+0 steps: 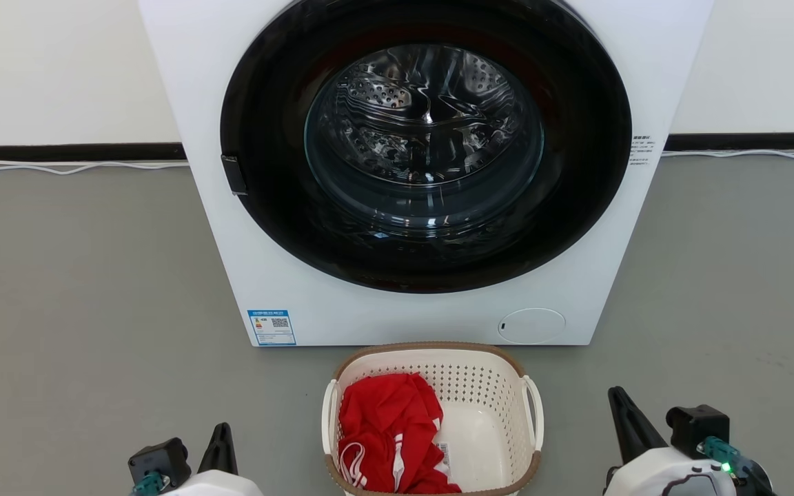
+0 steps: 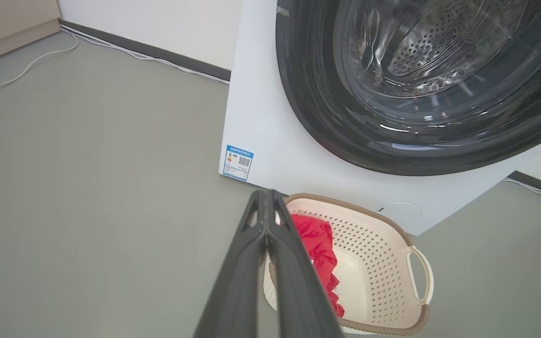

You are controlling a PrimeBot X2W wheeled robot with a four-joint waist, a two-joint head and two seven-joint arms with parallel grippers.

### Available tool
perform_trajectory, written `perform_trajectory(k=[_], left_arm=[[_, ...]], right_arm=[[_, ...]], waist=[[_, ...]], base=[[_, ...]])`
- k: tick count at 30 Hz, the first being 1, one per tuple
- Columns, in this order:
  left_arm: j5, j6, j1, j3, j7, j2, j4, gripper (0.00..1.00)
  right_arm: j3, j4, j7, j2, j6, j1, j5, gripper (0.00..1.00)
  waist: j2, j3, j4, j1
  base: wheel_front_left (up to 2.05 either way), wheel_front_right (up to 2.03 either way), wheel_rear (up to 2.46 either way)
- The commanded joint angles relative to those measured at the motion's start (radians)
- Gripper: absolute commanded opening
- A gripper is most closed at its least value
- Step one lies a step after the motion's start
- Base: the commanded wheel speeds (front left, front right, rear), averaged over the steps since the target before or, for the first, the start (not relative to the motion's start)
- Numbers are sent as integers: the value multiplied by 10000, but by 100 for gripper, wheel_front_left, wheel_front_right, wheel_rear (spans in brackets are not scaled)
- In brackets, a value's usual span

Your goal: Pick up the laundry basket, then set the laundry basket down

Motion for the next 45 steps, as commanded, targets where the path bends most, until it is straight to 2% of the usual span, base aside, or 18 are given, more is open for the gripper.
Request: perform_trajectory(k=[1,7,45], left_arm=[[-257,-127,-410,126,96,20,-304,0],[-825,-264,-389,242,256,14,-455,0],[-4413,-1140,-386,1051,1334,-22,-1317,0]], right_arm=[[-108,-287,132,-29,3,-456,328,0],[-108,-523,263,-30,7,-367,1098,0],[-398,-1789,1305,-34,28,-64,5832,0]], waist=[[-1,-1,-2,20],[-1,43,-9,1],[-1,241,-46,0]], base=[[0,0,0],[0,0,0],[0,0,0]])
